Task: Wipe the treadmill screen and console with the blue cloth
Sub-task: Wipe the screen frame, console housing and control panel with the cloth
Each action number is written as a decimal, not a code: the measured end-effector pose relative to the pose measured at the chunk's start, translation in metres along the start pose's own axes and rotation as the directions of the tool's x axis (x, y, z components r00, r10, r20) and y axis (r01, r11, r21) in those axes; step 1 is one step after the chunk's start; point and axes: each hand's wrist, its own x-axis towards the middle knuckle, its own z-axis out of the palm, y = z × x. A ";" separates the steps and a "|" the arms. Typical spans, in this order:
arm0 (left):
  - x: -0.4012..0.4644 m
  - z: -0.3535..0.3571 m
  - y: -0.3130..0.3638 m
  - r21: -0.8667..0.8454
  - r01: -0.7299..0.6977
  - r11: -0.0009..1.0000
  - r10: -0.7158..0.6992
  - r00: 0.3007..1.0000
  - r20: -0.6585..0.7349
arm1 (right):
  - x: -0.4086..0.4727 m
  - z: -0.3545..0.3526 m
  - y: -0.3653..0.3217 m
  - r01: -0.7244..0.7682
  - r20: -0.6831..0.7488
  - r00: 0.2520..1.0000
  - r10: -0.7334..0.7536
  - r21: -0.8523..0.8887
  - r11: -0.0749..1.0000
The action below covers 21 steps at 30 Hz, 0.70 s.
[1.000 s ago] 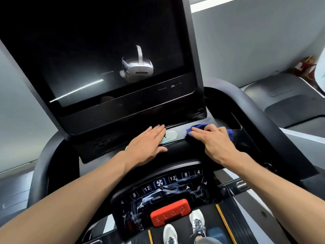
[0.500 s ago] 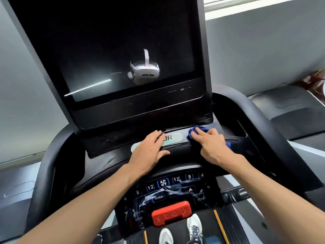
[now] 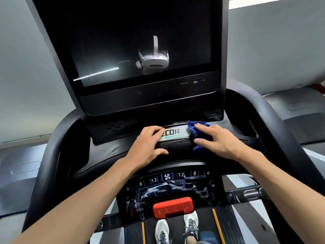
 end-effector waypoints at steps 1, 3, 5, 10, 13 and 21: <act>0.000 0.000 0.000 -0.001 0.006 1.000 -0.006 1.000 0.001 | 0.006 0.004 -0.009 0.031 0.012 0.999 -0.031 -0.010 0.999; 0.001 -0.001 0.001 -0.006 0.010 1.000 -0.010 1.000 -0.001 | 0.020 0.021 -0.025 0.138 0.058 0.989 -0.136 -0.032 0.990; 0.001 -0.001 0.000 -0.017 0.009 1.000 -0.009 1.000 -0.010 | 0.030 0.039 -0.036 0.211 0.094 0.974 -0.207 -0.040 0.977; 0.003 -0.004 0.003 0.019 0.007 1.000 -0.007 1.000 0.001 | 0.024 0.047 -0.020 0.239 0.024 0.971 -0.239 0.010 0.971; 0.003 -0.007 0.008 0.068 0.015 0.998 -0.018 0.999 0.045 | 0.008 0.035 0.017 0.174 -0.034 0.984 -0.175 -0.032 0.984; 0.000 -0.004 0.019 0.094 0.075 0.993 -0.079 0.996 0.041 | 0.019 0.053 -0.020 0.185 -0.217 0.933 -0.286 -0.393 0.901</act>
